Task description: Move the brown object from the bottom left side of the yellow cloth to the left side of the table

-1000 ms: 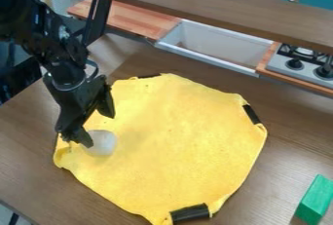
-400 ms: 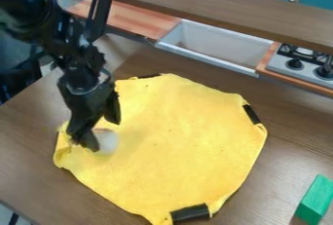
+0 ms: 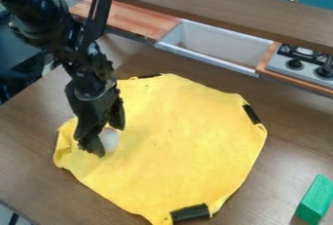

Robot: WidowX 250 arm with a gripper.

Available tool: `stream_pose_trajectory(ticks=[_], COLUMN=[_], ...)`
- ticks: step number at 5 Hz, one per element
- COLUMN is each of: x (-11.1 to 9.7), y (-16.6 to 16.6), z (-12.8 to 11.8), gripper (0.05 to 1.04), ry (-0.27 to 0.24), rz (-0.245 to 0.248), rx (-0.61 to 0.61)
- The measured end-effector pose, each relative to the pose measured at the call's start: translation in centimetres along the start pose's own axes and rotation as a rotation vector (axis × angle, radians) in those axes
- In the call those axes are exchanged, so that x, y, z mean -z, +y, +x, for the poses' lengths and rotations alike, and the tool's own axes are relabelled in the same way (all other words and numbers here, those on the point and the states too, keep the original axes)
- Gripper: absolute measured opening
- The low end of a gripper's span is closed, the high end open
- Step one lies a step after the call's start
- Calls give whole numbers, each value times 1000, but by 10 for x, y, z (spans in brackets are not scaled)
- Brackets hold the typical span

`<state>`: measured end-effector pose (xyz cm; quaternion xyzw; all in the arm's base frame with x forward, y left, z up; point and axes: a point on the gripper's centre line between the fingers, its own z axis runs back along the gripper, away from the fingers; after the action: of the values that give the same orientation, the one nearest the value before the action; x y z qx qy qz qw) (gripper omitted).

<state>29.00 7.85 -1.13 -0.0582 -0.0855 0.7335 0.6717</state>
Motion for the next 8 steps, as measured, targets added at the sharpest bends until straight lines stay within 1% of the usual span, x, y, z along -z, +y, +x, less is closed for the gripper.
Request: stream_pose_trajectory(ticks=[1, 2, 4, 5, 6, 7, 8], x=[0, 1, 1, -6, -14, -22, -34], y=[-3, -3, -1, -4, -6, -16, -40], z=[0, -2, -6, -9, -20, -44, -76], gripper=[972, 763, 755, 754, 754, 755, 755], ry=[1, 14, 35, 46, 94, 121, 152], rz=[-17, -31, -38, -65, -73, -78, -100], rx=[-8, -8, 23, 57, 103, 145, 185])
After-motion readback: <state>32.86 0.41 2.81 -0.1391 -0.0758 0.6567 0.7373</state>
